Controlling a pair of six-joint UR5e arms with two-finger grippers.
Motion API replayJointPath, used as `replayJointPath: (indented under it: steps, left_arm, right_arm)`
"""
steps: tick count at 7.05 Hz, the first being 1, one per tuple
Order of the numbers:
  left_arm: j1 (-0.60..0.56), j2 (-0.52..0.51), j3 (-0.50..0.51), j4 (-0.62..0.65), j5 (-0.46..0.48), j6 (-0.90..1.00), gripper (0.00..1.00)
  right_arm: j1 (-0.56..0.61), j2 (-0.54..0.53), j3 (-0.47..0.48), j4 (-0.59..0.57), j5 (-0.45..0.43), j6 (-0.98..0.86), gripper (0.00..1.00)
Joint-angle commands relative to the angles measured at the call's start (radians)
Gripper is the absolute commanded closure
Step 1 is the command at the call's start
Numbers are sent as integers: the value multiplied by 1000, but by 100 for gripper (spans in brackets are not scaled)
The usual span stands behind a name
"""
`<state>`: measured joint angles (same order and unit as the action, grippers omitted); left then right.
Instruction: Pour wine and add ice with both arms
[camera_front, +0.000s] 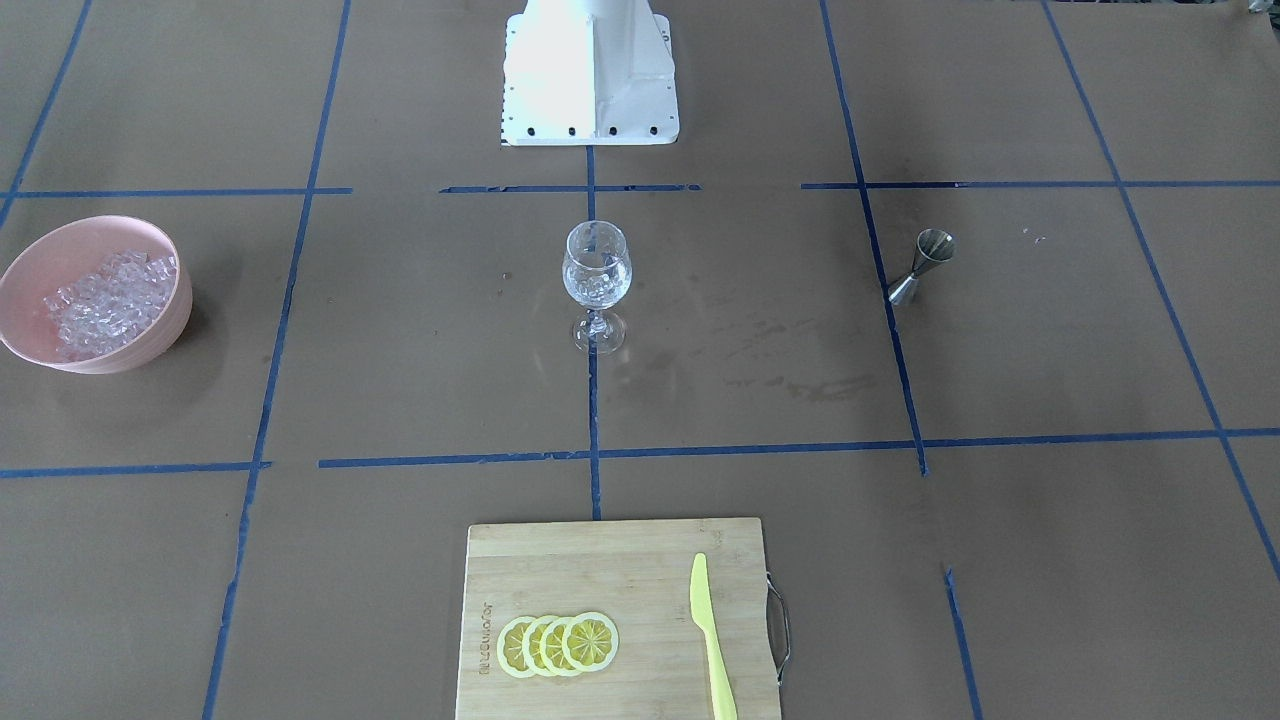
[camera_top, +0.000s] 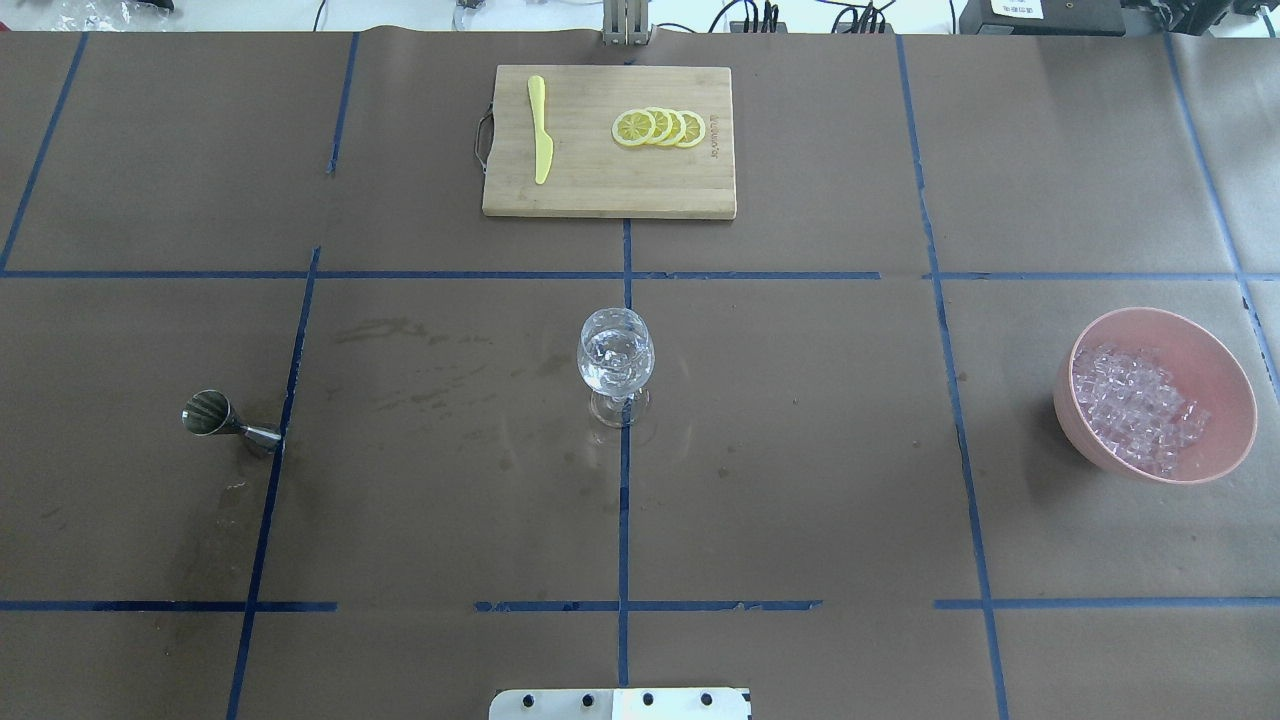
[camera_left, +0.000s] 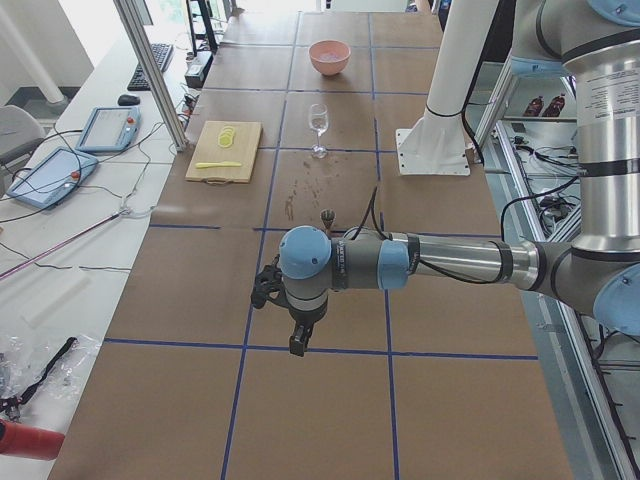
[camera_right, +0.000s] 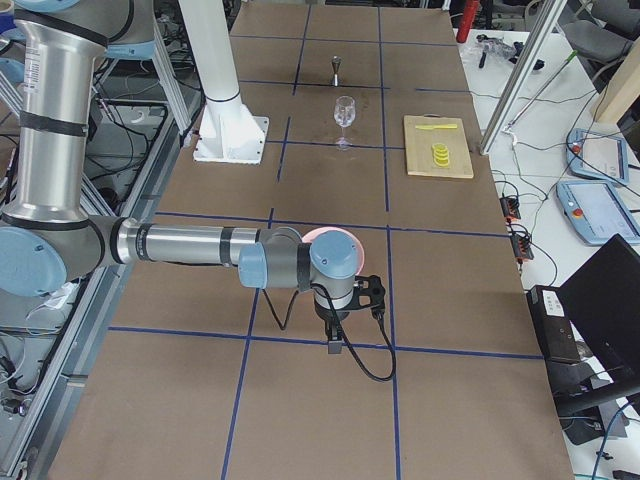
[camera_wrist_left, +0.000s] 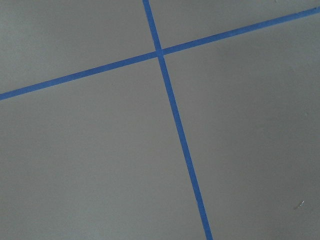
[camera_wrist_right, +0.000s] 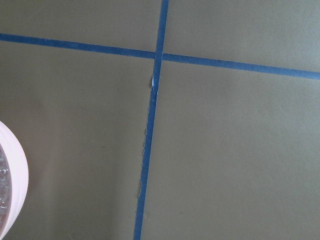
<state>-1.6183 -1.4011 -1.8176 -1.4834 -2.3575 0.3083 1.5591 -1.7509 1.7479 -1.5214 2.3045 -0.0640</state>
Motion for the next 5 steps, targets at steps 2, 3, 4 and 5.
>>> replayJointPath:
  steps: [2,3,4,5]
  left_arm:
    - [0,1,4,0,1,0,0]
    - [0,1,6,0,3,0,0]
    - [0,2,6,0,4,0,0]
    - [0,1,6,0,4,0,0]
  right_arm:
    - [-1,-2,-2,1,21,3,0]
    - [-1,-2,-2,1,23,3,0]
    - [-1,-2,-2,1,23,1,0]
    - [-1,-4,-5,3,23,1,0]
